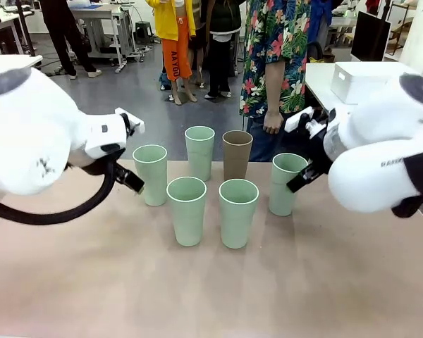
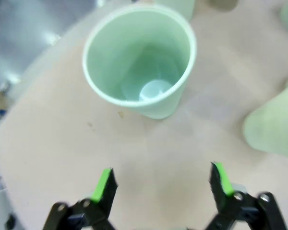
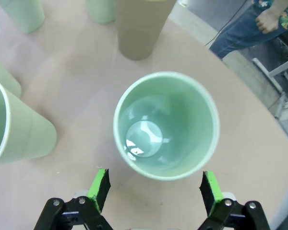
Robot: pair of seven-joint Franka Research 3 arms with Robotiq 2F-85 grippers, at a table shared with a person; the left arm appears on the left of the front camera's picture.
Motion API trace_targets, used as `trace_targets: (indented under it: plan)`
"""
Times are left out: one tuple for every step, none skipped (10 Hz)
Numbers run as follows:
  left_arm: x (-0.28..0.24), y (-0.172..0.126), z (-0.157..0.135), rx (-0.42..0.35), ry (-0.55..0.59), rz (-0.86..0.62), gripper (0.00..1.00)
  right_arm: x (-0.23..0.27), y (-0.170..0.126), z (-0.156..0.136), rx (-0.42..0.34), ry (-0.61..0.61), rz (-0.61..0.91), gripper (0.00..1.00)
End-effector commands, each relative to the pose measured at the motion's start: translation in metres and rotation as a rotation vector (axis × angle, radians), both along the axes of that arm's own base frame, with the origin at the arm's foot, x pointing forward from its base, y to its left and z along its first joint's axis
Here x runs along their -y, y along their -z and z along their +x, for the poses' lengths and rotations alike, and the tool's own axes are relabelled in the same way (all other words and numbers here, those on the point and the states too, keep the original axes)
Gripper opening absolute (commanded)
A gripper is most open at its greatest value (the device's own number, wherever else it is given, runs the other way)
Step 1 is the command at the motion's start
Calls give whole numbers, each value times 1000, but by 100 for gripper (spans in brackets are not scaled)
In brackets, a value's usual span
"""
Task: Stack the cups and store them in the basket.
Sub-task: Pick up two Reusable plastic cups , one in each hand.
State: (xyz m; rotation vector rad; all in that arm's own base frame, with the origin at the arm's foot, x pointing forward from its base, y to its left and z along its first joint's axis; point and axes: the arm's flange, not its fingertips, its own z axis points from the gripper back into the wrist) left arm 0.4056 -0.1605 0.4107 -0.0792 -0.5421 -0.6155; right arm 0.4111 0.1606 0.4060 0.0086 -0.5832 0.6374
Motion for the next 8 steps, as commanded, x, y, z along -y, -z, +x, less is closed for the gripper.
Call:
trace_targets:
  plan:
    - [-22,-53,4,-79,56,-34,100,4,-50,-7,4,16,5,100]
    - [-29,-77,1,-98,107,-49,100,15,-76,-12,8,-1,40,100]
    - [-37,-99,1,-107,169,-55,100,31,-102,-15,-4,-48,79,100]
    - [-51,-122,2,-115,245,-44,100,51,-128,-15,3,-69,118,100]
    - [-75,-147,3,-126,347,-62,100,77,-151,-17,-6,-137,162,100]
    - [-100,-162,8,-124,429,-103,100,106,-165,-16,2,-184,187,100]
    - [-127,-170,14,-110,503,-143,100,138,-173,-12,19,-242,210,100]
    - [-154,-173,20,-80,556,-199,100,170,-175,-6,42,-285,232,100]
